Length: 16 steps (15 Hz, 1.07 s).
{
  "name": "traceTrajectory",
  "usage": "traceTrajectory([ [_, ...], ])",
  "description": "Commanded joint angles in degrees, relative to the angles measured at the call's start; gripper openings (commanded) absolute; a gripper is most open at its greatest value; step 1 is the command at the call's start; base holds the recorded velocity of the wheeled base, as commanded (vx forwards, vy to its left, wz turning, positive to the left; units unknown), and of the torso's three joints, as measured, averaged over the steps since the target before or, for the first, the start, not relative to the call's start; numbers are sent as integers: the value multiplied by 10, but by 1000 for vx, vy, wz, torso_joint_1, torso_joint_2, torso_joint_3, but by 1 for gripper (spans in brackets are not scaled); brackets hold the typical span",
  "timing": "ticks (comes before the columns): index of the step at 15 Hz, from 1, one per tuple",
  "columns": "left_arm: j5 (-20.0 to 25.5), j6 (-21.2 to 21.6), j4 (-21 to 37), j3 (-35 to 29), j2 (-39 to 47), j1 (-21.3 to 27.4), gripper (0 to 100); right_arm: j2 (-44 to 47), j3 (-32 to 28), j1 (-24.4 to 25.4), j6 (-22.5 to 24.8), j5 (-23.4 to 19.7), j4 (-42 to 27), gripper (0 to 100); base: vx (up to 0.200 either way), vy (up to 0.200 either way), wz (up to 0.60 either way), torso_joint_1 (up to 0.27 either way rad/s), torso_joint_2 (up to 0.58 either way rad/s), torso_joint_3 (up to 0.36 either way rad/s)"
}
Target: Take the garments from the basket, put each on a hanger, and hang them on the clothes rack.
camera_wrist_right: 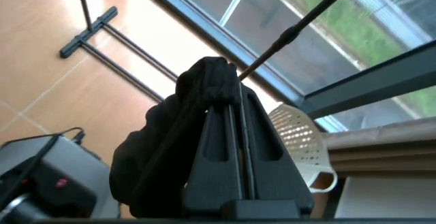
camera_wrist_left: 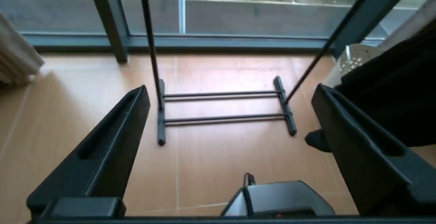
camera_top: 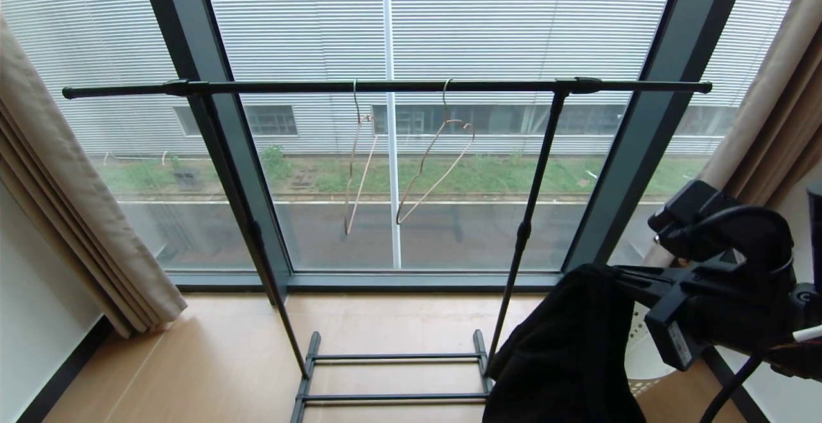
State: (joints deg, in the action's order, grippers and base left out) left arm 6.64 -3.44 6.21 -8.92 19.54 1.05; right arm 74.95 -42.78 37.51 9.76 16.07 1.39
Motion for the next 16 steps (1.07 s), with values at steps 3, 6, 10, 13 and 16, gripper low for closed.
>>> traceTrajectory([
  [3,59,-127,-41,-205,409,118,100,193,-419,69,-280,5,-322,0,0,0,0,0,0,0],
  [6,50,-162,-66,-259,517,209,100,274,-523,71,-334,36,-346,0,0,0,0,0,0,0],
  [10,47,-174,-185,-264,638,298,100,320,-585,103,-343,52,-353,0,0,0,0,0,0,0],
  [13,34,-184,-260,-265,704,345,100,332,-586,104,-343,62,-348,0,0,0,0,0,0,0],
  [16,-42,-185,-301,-306,782,393,100,347,-607,105,-344,66,-348,0,0,0,0,0,0,0],
])
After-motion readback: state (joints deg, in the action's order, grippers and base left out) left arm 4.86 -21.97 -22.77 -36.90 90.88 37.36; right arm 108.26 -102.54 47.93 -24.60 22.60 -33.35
